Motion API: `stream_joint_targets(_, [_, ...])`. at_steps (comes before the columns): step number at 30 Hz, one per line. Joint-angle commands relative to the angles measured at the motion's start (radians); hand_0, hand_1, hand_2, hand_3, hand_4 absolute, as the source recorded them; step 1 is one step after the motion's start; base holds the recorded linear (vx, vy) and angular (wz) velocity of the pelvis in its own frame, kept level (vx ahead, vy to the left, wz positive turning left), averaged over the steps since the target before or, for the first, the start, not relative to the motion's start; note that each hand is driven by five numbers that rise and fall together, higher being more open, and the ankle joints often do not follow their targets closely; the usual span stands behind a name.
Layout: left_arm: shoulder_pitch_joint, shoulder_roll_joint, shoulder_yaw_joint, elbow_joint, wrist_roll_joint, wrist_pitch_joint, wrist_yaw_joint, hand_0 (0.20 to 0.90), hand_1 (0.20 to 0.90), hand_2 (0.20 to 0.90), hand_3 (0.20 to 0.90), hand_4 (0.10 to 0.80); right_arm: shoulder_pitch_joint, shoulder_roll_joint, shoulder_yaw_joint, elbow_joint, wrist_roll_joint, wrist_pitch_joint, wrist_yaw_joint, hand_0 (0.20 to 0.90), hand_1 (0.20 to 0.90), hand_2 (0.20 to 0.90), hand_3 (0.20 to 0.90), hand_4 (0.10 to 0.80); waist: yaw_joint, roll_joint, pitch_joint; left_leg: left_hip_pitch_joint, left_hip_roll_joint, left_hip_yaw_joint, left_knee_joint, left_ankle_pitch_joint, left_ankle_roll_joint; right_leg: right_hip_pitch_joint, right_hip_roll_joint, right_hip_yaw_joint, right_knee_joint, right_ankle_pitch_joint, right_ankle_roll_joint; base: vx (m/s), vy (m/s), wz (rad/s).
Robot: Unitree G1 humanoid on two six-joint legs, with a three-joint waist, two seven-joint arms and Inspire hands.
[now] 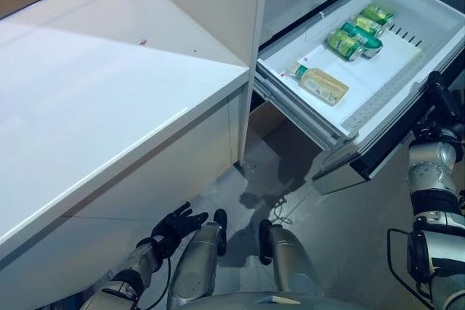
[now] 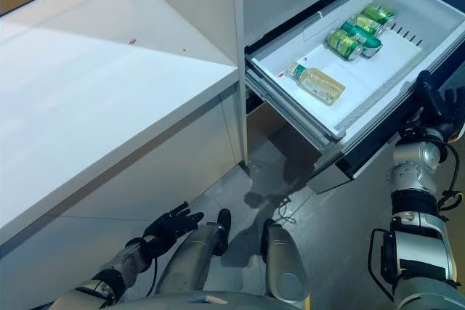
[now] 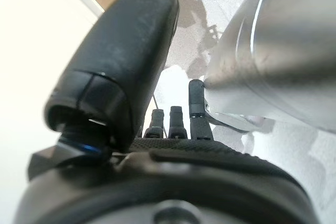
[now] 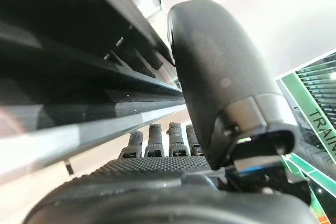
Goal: Put drinks into fridge and close the fridge
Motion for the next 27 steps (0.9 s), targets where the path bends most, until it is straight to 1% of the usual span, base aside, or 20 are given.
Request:
stream_joint_targets(1, [0.096, -0.018, -0.046, -0.022, -0.003, 0.0, -0.024, 0.9, 0.9, 0.9, 0.9, 0.8, -0.12, -0.003, 0.117, -0.058, -0.02, 0.021, 0.152, 0.9, 0.9, 0.9, 0.9, 0.8, 0.086, 0.007, -0.018, 0.033, -0.049, -0.027, 0.067, -0.143, 0.074, 0.047, 0.024, -0.036, 0.011, -0.015, -0.09, 0.038, 0.042, 0.22])
stream_joint_targets(8, [0.124, -0.007, -0.035, 0.009, 0.0, -0.013, -0.055, 0.9, 0.9, 0.9, 0.9, 0.8, -0.172, -0.013, 0.14, -0.023, -0.044, 0.024, 0.161, 0.9, 0.9, 0.9, 0.9, 0.8, 0.133, 0.019, -0.031, 0.075, -0.059, -0.081, -0.007, -0.1, 0.059, 0.089, 0.01, -0.095, 0.008, -0.034, -0.09, 0.069, 0.032, 0.3])
stream_joint_targets(13, [0.148, 0.004, -0.031, 0.029, 0.014, -0.006, -0.071, 0.9, 0.9, 0.9, 0.9, 0.8, -0.207, -0.026, 0.147, 0.003, -0.076, 0.04, 0.137, 0.9, 0.9, 0.9, 0.9, 0.8, 0.175, 0.026, -0.056, 0.131, -0.055, -0.128, -0.082, -0.066, 0.047, 0.146, -0.01, -0.144, -0.016, -0.043, -0.084, 0.111, 0.042, 0.39])
stream_joint_targets(17, [0.168, 0.009, -0.029, 0.042, 0.034, 0.002, -0.078, 0.9, 0.9, 0.9, 0.9, 0.8, -0.217, -0.03, 0.141, 0.025, -0.096, 0.05, 0.12, 0.9, 0.9, 0.9, 0.9, 0.8, 0.201, 0.028, -0.083, 0.183, -0.047, -0.162, -0.147, -0.04, 0.039, 0.195, -0.024, -0.18, -0.047, -0.043, -0.075, 0.121, 0.046, 0.41])
stream_joint_targets(21, [0.191, 0.012, -0.022, 0.057, 0.053, -0.003, -0.088, 0.9, 0.9, 0.9, 0.9, 0.8, -0.215, -0.028, 0.138, 0.019, -0.112, 0.056, 0.092, 0.9, 0.9, 0.9, 0.9, 0.8, 0.217, 0.03, -0.105, 0.223, -0.041, -0.182, -0.203, -0.015, 0.033, 0.234, -0.035, -0.204, -0.084, -0.035, -0.063, 0.099, 0.048, 0.38])
stream_joint_targets(27, [0.207, 0.016, -0.026, 0.063, 0.07, -0.013, -0.094, 0.9, 0.9, 0.9, 0.9, 0.8, -0.204, -0.024, 0.13, 0.026, -0.135, 0.005, 0.031, 0.9, 0.9, 0.9, 0.9, 0.8, 0.219, 0.031, -0.129, 0.268, -0.025, -0.192, -0.281, 0.016, 0.028, 0.272, -0.036, -0.213, -0.158, -0.002, -0.041, 0.05, 0.018, 0.25])
